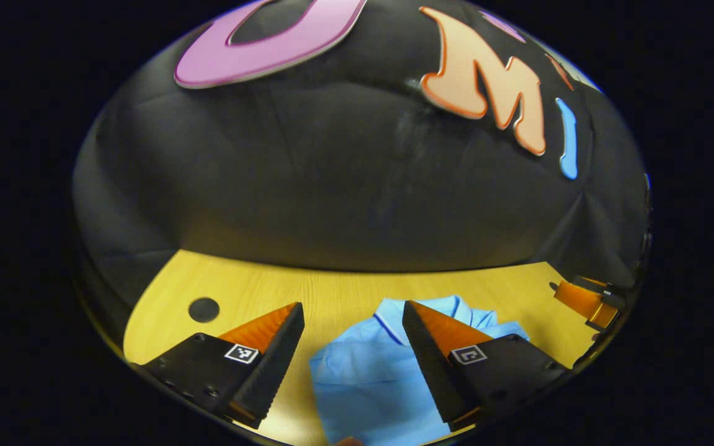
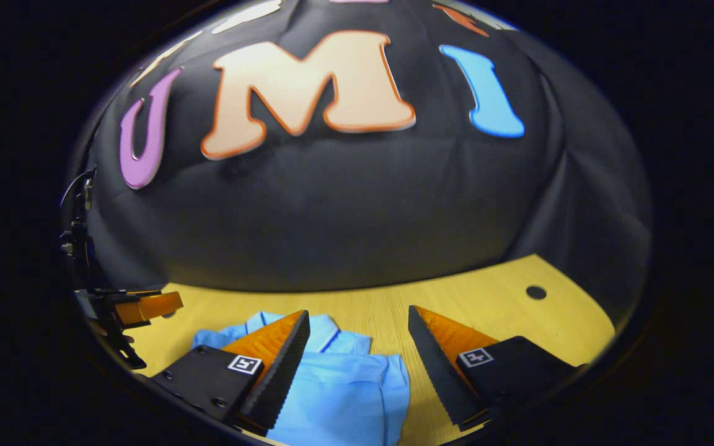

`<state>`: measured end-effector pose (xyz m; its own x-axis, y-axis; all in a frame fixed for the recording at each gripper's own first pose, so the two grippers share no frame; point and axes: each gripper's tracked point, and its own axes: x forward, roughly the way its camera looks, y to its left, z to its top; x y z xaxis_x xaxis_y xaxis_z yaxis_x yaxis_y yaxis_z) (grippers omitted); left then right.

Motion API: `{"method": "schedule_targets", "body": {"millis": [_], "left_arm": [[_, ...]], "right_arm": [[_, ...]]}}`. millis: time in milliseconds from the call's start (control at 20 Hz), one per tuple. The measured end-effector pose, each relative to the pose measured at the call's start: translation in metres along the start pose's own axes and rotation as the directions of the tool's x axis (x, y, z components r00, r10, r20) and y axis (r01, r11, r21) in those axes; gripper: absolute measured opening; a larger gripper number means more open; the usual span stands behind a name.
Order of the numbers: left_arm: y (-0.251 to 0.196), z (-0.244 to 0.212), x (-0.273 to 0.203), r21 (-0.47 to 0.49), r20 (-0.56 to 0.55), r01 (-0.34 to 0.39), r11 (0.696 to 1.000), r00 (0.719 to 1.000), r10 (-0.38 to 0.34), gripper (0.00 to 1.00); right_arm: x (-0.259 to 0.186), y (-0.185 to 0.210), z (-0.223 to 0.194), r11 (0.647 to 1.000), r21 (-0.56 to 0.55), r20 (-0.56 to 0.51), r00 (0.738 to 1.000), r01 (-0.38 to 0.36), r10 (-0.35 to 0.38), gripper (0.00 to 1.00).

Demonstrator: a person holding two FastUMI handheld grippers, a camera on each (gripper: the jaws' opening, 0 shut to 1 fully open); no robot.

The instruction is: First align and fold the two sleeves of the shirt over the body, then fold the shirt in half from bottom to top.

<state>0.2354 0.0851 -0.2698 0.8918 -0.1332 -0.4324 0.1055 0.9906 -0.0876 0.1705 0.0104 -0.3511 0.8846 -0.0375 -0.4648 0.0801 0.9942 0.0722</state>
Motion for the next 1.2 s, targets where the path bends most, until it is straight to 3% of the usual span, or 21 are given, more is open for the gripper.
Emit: {"method": "schedule_targets", "body": {"millis": [150,200,300,400,650,950,1200], "left_arm": [[-0.021,0.054,-0.066,0.028,0.131,-0.017,0.999,0.991,0.013,0.96],[-0.027,0.070,-0.091,0.035,0.179,-0.038,0.999,0.983,0.031,0.96],[-0.042,0.096,-0.143,0.052,0.273,-0.079,0.996,0.960,0.062,0.95],[-0.061,0.106,-0.188,0.066,0.338,-0.102,0.993,0.938,0.074,0.95],[-0.086,0.097,-0.271,0.087,0.373,-0.148,0.985,0.922,0.105,0.93],[-0.108,0.092,-0.308,0.069,0.392,-0.146,0.987,0.914,0.108,0.94],[-0.115,0.101,-0.320,0.078,0.423,-0.150,0.986,0.900,0.103,0.95]], "right_arm": [[-0.078,0.008,0.075,1.000,-0.016,0.190,0.982,-0.010,0.013,0.94],[-0.104,0.006,0.097,1.000,-0.022,0.251,0.968,-0.011,0.016,0.99],[-0.153,0.000,0.123,0.999,-0.038,0.321,0.946,-0.018,0.029,0.98],[-0.192,-0.003,0.125,0.998,-0.049,0.324,0.945,-0.041,0.054,0.98],[-0.281,-0.021,0.123,0.993,-0.090,0.347,0.932,-0.082,0.109,0.98],[-0.312,-0.026,0.117,0.989,-0.077,0.339,0.929,-0.128,0.147,0.98],[-0.320,-0.035,0.132,0.990,-0.090,0.373,0.918,-0.111,0.136,0.98]]}}
